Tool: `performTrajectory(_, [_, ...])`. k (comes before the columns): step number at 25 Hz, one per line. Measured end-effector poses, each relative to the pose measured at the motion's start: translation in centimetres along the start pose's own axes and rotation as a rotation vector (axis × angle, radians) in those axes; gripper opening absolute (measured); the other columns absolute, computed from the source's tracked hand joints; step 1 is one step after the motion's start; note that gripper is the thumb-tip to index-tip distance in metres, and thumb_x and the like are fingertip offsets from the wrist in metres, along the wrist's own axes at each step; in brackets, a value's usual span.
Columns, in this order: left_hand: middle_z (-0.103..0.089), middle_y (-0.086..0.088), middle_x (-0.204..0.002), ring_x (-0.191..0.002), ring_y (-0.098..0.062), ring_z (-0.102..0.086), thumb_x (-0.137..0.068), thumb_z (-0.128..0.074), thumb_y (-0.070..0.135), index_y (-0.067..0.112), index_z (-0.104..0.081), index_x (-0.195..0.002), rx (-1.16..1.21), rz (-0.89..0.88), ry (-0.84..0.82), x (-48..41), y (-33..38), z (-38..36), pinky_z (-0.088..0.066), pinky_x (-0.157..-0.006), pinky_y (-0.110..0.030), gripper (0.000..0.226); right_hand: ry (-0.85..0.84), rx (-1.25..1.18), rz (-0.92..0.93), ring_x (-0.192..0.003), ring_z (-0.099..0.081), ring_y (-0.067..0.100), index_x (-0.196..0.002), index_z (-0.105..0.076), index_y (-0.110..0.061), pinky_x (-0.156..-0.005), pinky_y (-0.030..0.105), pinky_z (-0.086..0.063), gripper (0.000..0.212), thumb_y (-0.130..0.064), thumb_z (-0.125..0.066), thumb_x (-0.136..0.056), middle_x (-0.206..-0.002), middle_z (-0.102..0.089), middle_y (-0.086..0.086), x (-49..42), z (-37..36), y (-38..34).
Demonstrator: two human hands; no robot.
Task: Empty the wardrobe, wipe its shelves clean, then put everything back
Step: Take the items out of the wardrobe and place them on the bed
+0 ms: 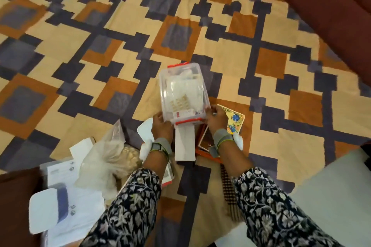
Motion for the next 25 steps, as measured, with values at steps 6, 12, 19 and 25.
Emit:
performTrajectory(6, [-0.061,-0.016,-0.118,-0.105,-0.03,-0.058,-0.091,-0.038,-0.006,0.006,-0.059,-0.12,-0.113,-0.003,-0.004,-6.6,0.7,-4.4,-0.05,-0.086,-0.032,0.038,-0.053,-0.065,-0.122,-0.107,-0.06,0.029,-0.12,-0.058,-0.005,-0.089,0.039,-0.053,0.029,-0.022,-0.051,-0.097,-0.118,-0.063,0.013,-7.9,-3.8,2.0])
performTrajectory(12, [-0.055,-0.018,-0.127,-0.116,-0.036,-0.055,-0.089,-0.05,0.002,0.006,-0.054,-0.125,-0.282,0.115,-0.147,-10.7,-3.0,-6.6,-0.048,-0.098,-0.041,0.036,-0.14,0.045,-0.198,-0.113,-0.055,0.03,-0.128,-0.051,-0.007,-0.089,0.027,-0.043,0.032,-0.012,-0.047,-0.097,-0.125,-0.058,0.013,-10.8,-5.9,6.0])
performTrajectory(19, [-0.065,-0.013,-0.118,-0.108,-0.031,-0.06,-0.09,-0.054,0.019,0.017,-0.061,-0.113,-0.297,0.171,-0.078,-8.9,-4.9,-5.8,-0.048,-0.098,-0.042,0.024,-0.157,-0.009,-0.289,-0.102,-0.062,0.027,-0.13,-0.047,-0.016,-0.088,0.047,-0.053,0.036,-0.021,-0.051,-0.094,-0.113,-0.061,0.005,-8.0,-6.7,8.7])
performTrajectory(25, [-0.068,-0.008,-0.099,-0.095,-0.028,-0.063,-0.09,-0.049,0.012,0.015,-0.065,-0.103,-0.286,0.145,-0.105,-4.0,-5.7,-4.2,-0.05,-0.093,-0.042,0.021,-0.355,0.01,-0.283,-0.065,-0.056,0.013,-0.119,-0.052,-0.009,-0.06,0.025,-0.046,0.024,-0.018,-0.048,-0.097,-0.093,-0.06,0.007,-2.0,-6.4,7.9])
Point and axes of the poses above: each hand's wrist, its own x-axis away from the middle knuckle, its own z-axis out of the back of the hand, y = z × x, the point moved 3 cm from there along -x, towards the middle knuckle
